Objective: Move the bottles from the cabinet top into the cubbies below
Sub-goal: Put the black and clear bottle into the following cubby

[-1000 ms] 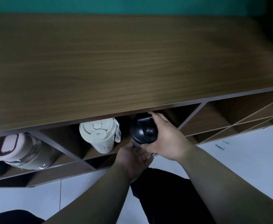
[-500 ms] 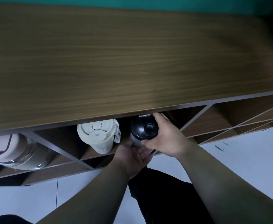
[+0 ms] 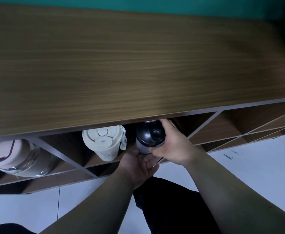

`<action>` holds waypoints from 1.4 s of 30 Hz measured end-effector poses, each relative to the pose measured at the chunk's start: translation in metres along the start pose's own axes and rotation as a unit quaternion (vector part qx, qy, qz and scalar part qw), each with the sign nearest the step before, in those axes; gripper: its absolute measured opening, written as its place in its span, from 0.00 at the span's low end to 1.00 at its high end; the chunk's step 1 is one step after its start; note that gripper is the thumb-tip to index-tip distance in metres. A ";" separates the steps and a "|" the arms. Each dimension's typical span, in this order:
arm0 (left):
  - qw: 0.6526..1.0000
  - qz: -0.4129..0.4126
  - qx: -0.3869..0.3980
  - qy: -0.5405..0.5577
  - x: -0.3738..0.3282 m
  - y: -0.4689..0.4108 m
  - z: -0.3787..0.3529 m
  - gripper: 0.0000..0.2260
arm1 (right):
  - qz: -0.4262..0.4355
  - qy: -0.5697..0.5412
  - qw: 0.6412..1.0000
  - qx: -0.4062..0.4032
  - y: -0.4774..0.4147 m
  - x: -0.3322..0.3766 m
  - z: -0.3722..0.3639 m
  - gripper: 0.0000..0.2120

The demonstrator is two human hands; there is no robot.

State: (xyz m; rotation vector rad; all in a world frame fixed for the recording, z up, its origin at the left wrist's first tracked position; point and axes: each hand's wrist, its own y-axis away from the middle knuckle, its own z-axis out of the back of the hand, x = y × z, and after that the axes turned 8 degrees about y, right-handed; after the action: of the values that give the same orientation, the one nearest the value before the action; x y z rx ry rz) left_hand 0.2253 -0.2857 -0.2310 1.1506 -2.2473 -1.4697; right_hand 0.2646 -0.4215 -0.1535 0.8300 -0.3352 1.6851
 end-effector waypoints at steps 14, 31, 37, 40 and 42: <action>0.944 -0.266 -0.071 -0.180 0.006 0.051 -0.001 0.22 | -0.043 -0.046 0.997 0.038 0.008 -0.009 0.002 0.58; 0.929 -0.247 -0.057 -0.269 -0.002 0.061 -0.024 0.20 | -0.051 0.017 0.999 -0.002 0.004 -0.003 -0.002 0.51; 0.927 -0.243 -0.055 -0.280 0.000 0.061 -0.022 0.27 | -0.050 0.015 0.999 -0.004 0.006 0.000 -0.001 0.49; 0.922 -0.243 -0.066 -0.295 0.000 0.058 -0.021 0.37 | -0.051 0.019 0.998 -0.004 0.005 0.001 -0.001 0.50; 0.925 -0.235 -0.078 -0.287 0.001 0.062 -0.021 0.38 | -0.054 0.026 0.998 0.002 0.006 0.000 -0.001 0.52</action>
State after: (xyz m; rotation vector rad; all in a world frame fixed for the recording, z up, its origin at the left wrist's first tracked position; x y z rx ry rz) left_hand 0.2061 -0.2884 -0.1682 1.4144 -2.2095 -2.3977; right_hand 0.2592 -0.4224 -0.1526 0.7922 -0.2478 1.6034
